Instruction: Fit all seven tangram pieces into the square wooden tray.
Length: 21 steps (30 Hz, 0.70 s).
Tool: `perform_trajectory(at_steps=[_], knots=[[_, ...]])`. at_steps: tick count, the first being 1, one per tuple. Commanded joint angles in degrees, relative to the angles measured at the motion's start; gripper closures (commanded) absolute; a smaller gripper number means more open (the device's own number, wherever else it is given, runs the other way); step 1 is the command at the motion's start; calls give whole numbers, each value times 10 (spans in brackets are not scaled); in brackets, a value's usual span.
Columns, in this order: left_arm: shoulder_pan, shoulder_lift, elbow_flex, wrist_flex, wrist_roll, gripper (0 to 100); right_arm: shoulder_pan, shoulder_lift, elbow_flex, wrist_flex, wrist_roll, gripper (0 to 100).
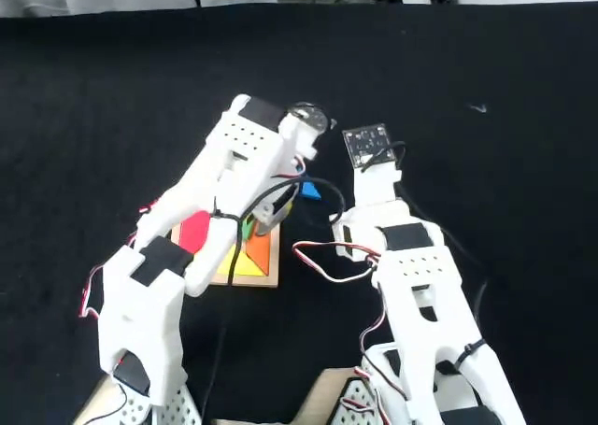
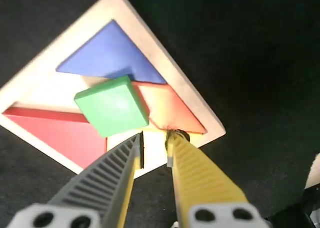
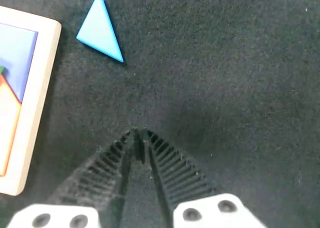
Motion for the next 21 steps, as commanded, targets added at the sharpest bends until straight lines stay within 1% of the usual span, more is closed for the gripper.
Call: perform_trajectory(at_steps=[1, 5, 13, 18, 21], knots=[[4, -6, 56, -47, 7, 902, 7, -20, -14, -11, 4, 986], [-10, -6, 93, -92, 6, 902, 7, -20, -14, -11, 4, 986], [-54, -5, 93, -96, 2, 902, 7, -19, -14, -11, 4, 986], [-57, -9, 89, -92, 1, 902, 7, -19, -14, -11, 4, 986], [-57, -11, 90, -91, -26, 902, 7, -19, -14, -11, 4, 986]])
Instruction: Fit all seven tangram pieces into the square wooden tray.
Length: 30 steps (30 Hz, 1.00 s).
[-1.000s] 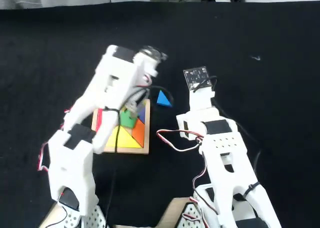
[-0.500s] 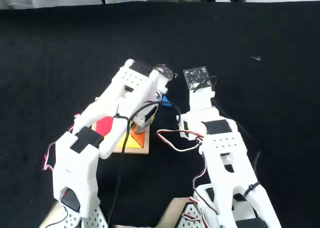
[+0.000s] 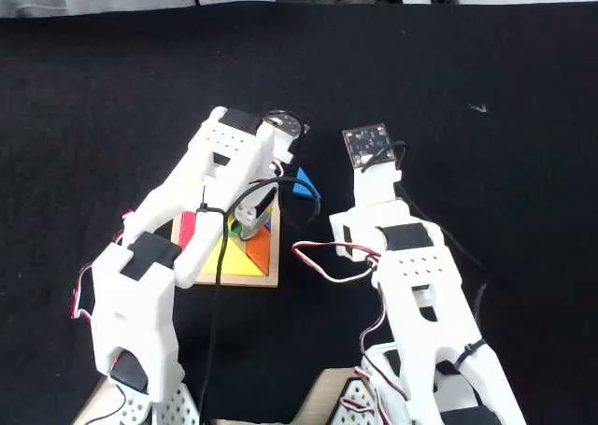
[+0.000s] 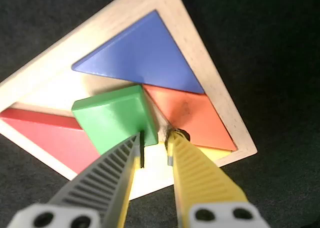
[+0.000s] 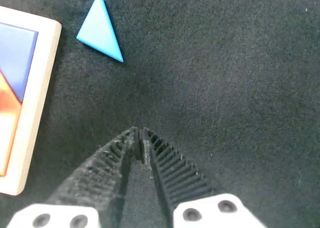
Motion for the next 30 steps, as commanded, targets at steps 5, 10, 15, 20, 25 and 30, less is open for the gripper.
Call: perform_trajectory(at_steps=[5, 10, 15, 20, 25, 30], knots=[[-12, -11, -22, 1, -37, 902, 7, -19, -14, -11, 4, 986], [-54, -8, -48, 11, -83, 902, 7, -19, -14, -11, 4, 986], [-76, -27, -88, 92, -87, 902, 7, -20, -14, -11, 4, 986], [-83, -47, -87, 100, -89, 902, 7, -20, -14, -11, 4, 986], [-121, -16, -75, -9, -85, 902, 7, -19, -14, -11, 4, 986], [-139, 22, -80, -18, -89, 902, 7, -19, -14, -11, 4, 986]])
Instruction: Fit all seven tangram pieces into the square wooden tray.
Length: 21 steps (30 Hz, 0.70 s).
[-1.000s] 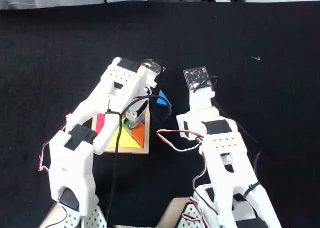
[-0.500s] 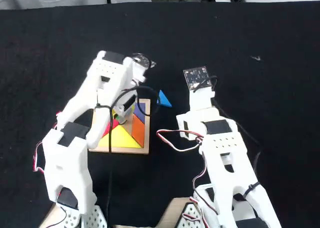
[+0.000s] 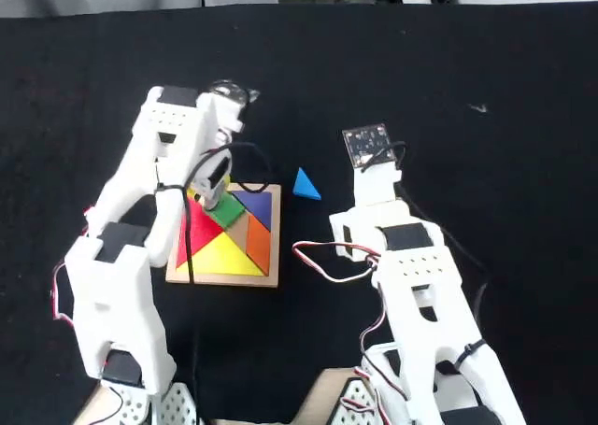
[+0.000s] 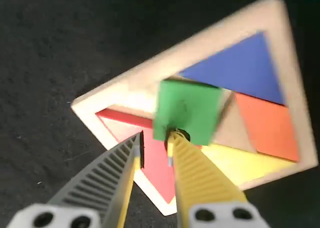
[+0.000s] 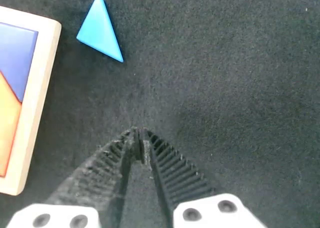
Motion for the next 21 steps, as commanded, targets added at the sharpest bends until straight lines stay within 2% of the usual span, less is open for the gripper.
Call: perform_trajectory(at_steps=[1, 16, 18, 21], knots=[[-10, 11, -19, -5, -4, 902, 7, -19, -14, -11, 4, 986], [56, 28, -45, -3, 1, 902, 7, -19, -14, -11, 4, 986], [53, 21, -64, 27, 12, 902, 7, -20, -14, -11, 4, 986], [40, -18, -126, 113, 28, 902, 7, -21, -14, -11, 4, 986]])
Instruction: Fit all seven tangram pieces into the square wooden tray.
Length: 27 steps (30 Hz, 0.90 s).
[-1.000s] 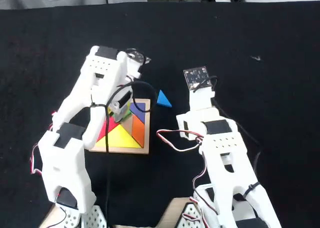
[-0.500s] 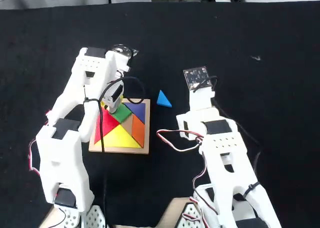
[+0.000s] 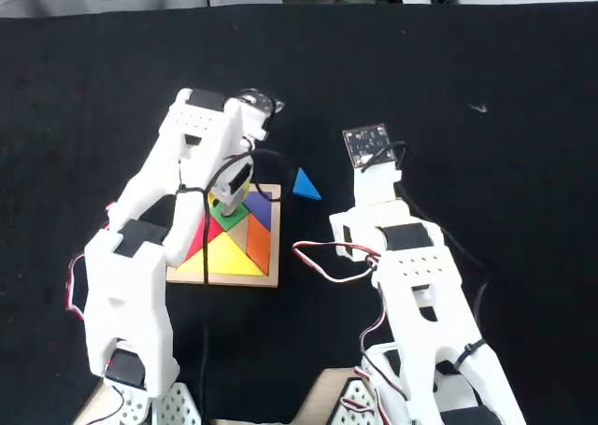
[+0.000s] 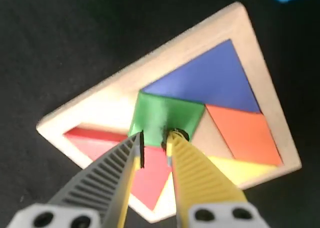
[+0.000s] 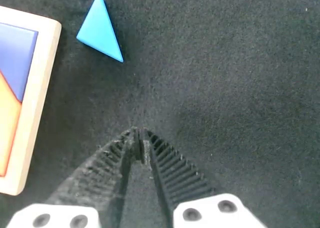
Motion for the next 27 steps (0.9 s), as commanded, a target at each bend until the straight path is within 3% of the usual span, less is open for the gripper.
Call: perform_trajectory(at_steps=[1, 8, 13, 22, 27], knots=[[-14, -73, -106, 110, 19, 902, 7, -21, -15, -11, 4, 986], [-102, -236, -94, 113, 71, 902, 8, -19, -4, -33, 22, 983], [-183, -328, 15, 99, 113, 902, -10, -17, -55, 17, 79, 883], [-315, -502, 393, -91, 115, 896, -125, 12, -154, 83, 79, 856], [-360, -575, 593, -235, 153, 794, -136, 123, -236, 83, 55, 818]])
